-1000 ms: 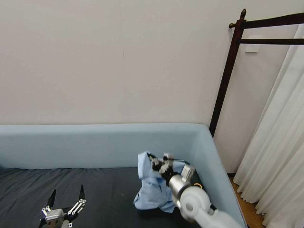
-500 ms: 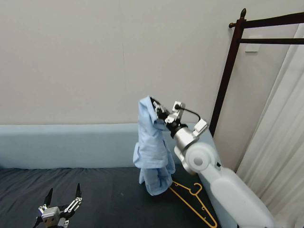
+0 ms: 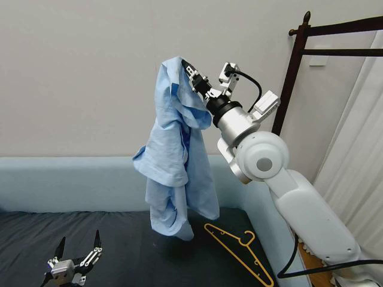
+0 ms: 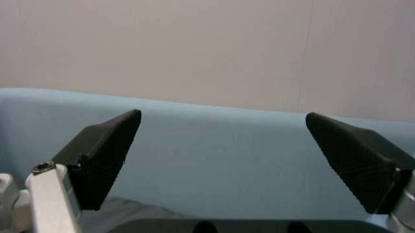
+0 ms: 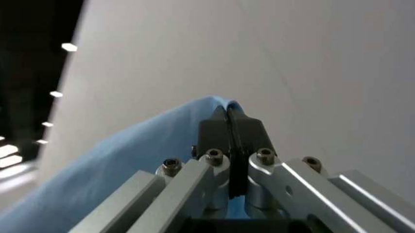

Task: Pick up the clothes from the sofa and hang them on the clothes hanger.

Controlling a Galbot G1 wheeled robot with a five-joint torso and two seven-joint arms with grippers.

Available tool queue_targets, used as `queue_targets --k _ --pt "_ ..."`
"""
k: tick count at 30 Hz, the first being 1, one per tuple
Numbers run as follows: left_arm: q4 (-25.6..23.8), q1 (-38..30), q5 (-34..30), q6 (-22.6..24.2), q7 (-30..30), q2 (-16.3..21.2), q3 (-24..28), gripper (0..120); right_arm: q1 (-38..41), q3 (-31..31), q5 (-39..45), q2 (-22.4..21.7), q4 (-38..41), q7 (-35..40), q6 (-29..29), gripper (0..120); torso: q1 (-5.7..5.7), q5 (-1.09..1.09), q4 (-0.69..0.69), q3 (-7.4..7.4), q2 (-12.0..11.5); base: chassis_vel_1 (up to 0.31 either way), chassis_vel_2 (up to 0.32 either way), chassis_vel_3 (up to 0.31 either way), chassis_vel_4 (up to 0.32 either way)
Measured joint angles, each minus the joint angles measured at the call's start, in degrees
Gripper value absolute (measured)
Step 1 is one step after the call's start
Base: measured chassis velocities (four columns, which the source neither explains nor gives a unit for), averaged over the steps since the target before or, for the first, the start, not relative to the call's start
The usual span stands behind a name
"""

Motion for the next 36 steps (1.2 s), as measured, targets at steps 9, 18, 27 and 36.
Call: queue_targets --k 9,18,27,36 --pt "-0.35 0.42 1.36 -0.61 0.12 -0.69 0.51 100 -24.91 2.37 -21.5 -3.56 -10.71 -3.84 -7.02 0 0.0 0.03 -0.04 0.01 0.0 0.0 0.0 0.0 0.0" --pt "0.15 -0.42 1.9 0.18 0.41 -0.87 1.03 100 -29.82 2.19 -39.15 -1.69 -24.48 -0.62 -12.5 0 -0.01 0.0 -0.01 0.0 0.0 0.0 0.0 0.0 0.0" --pt "1.8 -1.25 1.51 0.42 0.37 -0.12 0.82 100 -26.37 0.53 -45.03 1.2 -25.43 15.65 -21.75 32 0.0 0.0 -0.02 0.01 -0.01 0.0 0.0 0.0 0.0" --pt "2.33 -1.6 1.49 0.46 0.37 -0.16 0.55 100 -24.13 -2.3 -41.41 0.5 -16.07 21.07 -26.23 64 0.0 -0.02 -0.03 0.0 0.0 0.0 0.0 0.0 0.0"
